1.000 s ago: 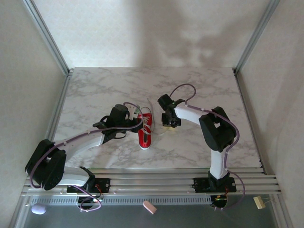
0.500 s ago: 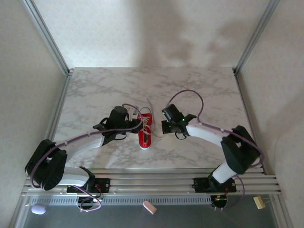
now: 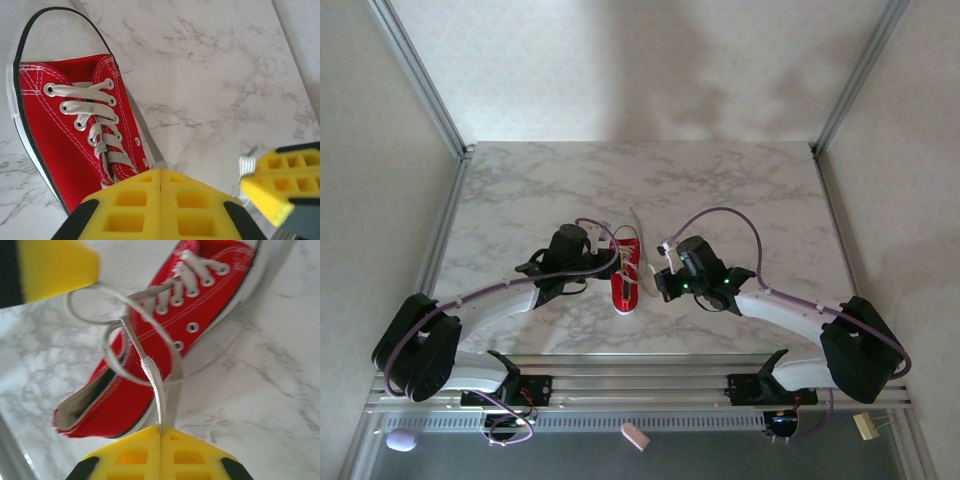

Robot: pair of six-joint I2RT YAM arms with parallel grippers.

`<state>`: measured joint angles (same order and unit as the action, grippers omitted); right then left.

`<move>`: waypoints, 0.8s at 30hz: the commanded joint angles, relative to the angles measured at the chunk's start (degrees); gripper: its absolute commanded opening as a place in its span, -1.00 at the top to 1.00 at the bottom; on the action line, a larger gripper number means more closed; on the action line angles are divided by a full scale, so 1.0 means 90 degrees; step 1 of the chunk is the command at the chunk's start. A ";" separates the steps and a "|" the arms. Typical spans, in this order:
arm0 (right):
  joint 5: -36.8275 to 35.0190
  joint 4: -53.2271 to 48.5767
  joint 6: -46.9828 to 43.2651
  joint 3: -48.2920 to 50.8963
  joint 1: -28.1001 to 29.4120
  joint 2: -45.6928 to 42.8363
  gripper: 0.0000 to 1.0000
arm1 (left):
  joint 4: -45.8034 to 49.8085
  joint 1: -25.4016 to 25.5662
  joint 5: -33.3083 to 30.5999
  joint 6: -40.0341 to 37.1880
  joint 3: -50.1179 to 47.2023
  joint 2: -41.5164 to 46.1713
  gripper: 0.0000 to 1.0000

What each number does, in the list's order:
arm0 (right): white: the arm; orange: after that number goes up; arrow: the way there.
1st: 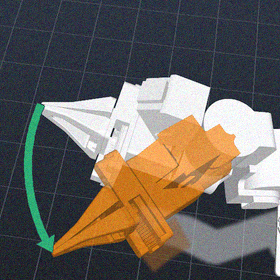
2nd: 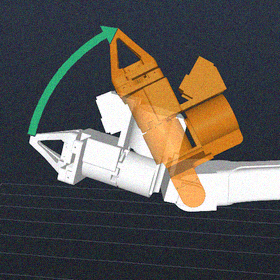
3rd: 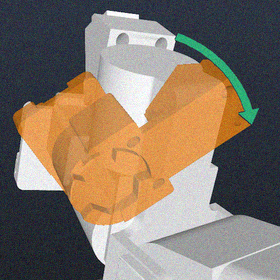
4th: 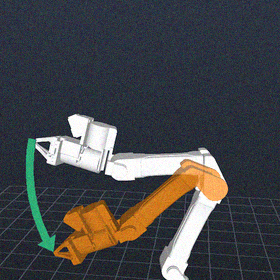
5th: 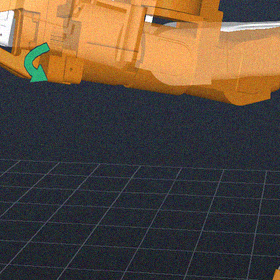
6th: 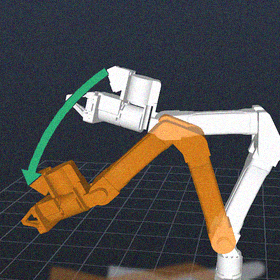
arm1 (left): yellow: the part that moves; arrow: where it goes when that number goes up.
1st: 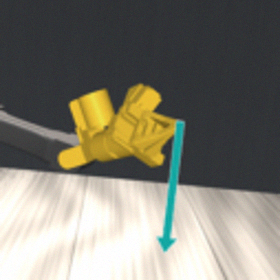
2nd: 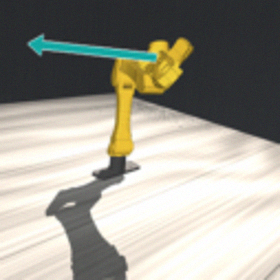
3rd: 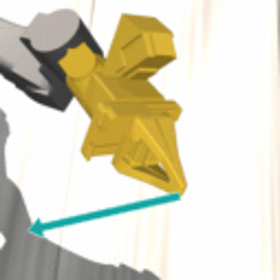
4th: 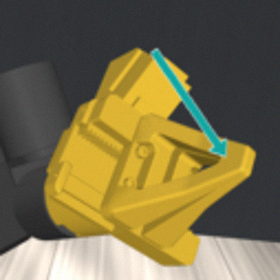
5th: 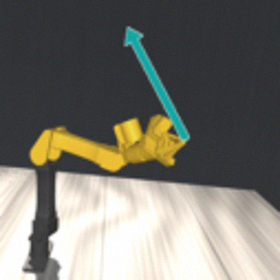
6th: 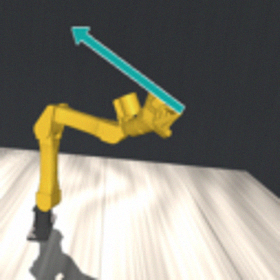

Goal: Tie the shoes

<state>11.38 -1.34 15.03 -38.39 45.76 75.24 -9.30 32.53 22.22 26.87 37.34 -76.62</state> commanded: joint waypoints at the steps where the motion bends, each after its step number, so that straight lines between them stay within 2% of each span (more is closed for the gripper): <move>1: 0.0678 0.0184 0.0002 -0.0006 0.0085 0.0262 1.00 | -0.0245 -0.0002 -0.0011 0.0061 -0.0076 0.0173 1.00; 12: 0.1097 0.0398 0.0070 -0.0500 0.0194 0.1121 1.00 | -0.0304 -0.0001 0.0273 -0.0012 -0.0183 0.0291 1.00; 24: 0.0946 0.0517 0.0206 -0.0915 0.0194 0.1499 1.00 | -0.0294 0.0008 0.0461 -0.0137 -0.0262 0.0377 1.00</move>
<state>19.73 2.42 16.08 -44.49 46.92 87.44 -10.52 32.53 24.91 26.81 35.70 -74.98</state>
